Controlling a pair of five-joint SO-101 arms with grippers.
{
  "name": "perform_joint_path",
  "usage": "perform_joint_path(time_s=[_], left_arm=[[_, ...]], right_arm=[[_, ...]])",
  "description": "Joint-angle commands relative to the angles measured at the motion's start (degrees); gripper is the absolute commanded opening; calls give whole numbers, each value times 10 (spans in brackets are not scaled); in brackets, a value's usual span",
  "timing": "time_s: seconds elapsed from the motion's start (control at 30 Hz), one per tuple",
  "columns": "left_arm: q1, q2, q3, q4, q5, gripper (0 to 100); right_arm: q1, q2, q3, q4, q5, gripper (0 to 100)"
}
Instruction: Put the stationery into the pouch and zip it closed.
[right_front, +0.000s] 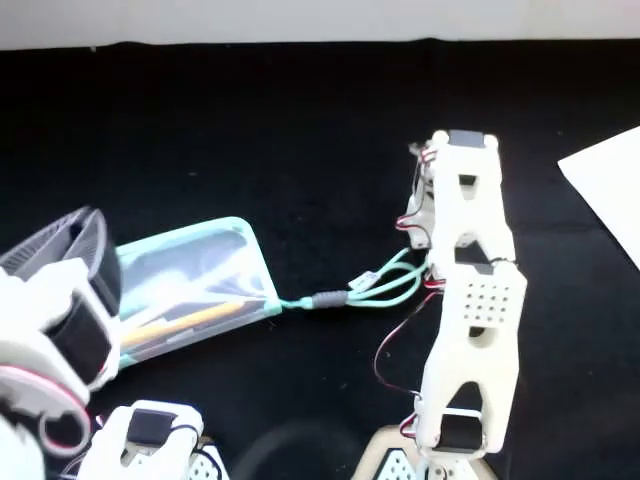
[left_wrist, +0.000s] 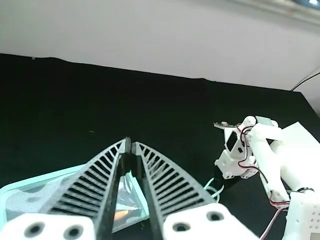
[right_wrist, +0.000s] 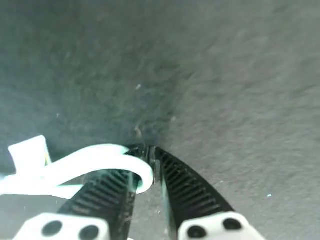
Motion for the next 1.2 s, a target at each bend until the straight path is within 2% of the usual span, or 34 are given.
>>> perform_joint_path(time_s=[0.0, 0.27, 0.37, 0.47, 0.67, 0.9, 0.97, 1.1, 1.17], left_arm=[[-4, -4, -8, -3, 4, 5], [-4, 0, 4, -5, 1, 6], [-4, 0, 42, -8, 0, 6], [-4, 0, 104, -47, 0, 6], [-4, 0, 218, -112, 0, 7], [-4, 0, 227, -120, 0, 7], [-4, 0, 228, -130, 0, 7], [-4, 6, 230, -153, -1, 8], [-4, 23, 241, -164, -3, 8]], right_arm=[[18, -22, 1, -5, 0, 7], [15, -22, -30, -4, 0, 7], [11, -36, -95, 15, -1, 7], [1, -73, -160, 18, -7, 7], [-42, -171, -262, 18, -49, 12], [-116, -281, -383, 15, -80, 16], [-138, -305, -421, 15, -80, 54], [-168, -330, -479, 15, -78, 197], [-175, -335, -501, 15, -77, 224]])
